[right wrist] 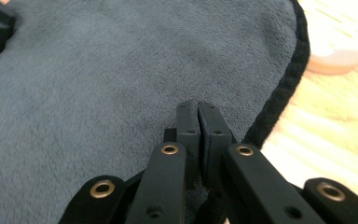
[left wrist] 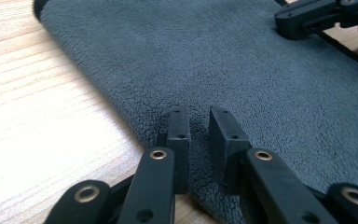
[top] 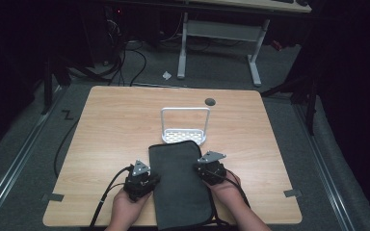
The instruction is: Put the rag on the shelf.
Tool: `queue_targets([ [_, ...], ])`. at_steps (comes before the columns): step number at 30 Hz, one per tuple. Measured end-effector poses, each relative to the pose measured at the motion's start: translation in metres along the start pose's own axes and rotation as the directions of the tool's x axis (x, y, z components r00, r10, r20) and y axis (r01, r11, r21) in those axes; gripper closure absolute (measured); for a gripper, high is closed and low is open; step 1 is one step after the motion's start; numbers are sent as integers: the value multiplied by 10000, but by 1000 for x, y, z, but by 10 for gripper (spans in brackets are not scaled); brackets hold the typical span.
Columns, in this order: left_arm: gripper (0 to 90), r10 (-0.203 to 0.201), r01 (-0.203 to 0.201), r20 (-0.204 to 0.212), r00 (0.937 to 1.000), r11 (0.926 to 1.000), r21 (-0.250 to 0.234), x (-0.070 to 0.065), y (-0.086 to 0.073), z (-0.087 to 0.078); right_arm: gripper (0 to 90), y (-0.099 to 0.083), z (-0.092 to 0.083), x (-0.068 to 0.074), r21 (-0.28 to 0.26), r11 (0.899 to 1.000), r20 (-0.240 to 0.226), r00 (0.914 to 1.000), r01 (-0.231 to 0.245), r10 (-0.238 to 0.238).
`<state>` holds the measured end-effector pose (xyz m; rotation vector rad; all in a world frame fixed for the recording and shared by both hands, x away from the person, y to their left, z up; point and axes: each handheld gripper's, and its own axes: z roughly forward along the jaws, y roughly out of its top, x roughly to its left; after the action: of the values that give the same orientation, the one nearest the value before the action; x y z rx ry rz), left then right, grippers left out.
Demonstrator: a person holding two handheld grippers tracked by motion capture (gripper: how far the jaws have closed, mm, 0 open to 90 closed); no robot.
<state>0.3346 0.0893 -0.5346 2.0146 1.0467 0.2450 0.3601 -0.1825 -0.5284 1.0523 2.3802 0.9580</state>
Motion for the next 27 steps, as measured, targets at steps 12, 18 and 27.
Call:
queue_targets([
  [12, 764, 119, -131, 679, 9976, 9998, 170, -14, -2, 2, 869, -26, -26, 2, -45, 9999, -256, 9996, 95, -96],
  [18, 795, 526, -569, 984, 9938, 9975, 411, -24, -4, 1, 858, -41, -40, 4, -128, 9999, -369, 9993, 19, -23],
  [27, 813, 655, -734, 1161, 9911, 9952, 645, -34, -10, -6, 822, -48, -46, 6, -164, 9996, -596, 9979, -244, 234],
])
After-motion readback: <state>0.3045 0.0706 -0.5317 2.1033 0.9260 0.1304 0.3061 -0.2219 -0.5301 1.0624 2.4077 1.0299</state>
